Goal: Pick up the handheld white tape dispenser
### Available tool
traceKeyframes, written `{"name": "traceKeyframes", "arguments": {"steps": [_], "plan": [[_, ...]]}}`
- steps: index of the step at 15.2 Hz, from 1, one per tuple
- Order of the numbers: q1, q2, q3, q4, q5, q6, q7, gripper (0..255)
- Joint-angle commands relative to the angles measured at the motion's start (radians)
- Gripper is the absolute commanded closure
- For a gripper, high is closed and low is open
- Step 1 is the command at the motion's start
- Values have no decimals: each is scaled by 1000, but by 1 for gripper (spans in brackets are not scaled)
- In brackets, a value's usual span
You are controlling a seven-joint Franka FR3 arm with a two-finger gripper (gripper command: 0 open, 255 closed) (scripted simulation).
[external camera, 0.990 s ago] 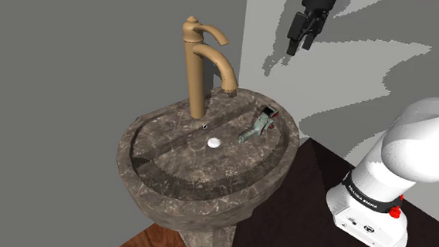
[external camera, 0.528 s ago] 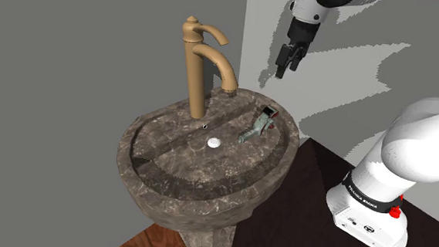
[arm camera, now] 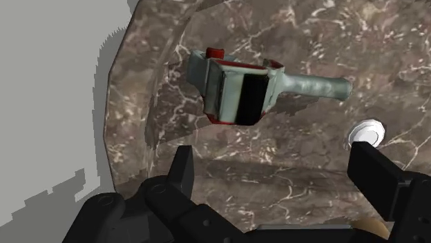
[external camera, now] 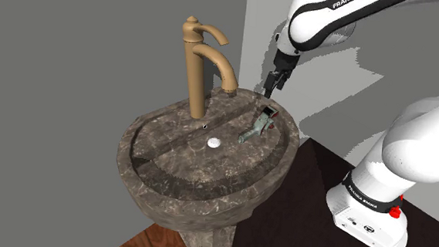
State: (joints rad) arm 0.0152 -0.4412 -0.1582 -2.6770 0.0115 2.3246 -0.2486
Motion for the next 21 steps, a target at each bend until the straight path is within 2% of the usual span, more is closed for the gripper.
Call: {"name": "traceKeyframes", "arguments": {"steps": [1, 3, 11, 13, 14, 21], "plan": [[6, 66, -16, -8, 7, 80, -28, 0], [16, 146, -32, -9, 25, 164, -61, 0], [37, 260, -49, -38, 70, 306, -104, 0], [37, 260, -48, -38, 70, 306, -104, 0], [36, 258, -49, -38, 69, 304, -104, 255], [36, 258, -48, -38, 69, 303, -104, 255]]}}
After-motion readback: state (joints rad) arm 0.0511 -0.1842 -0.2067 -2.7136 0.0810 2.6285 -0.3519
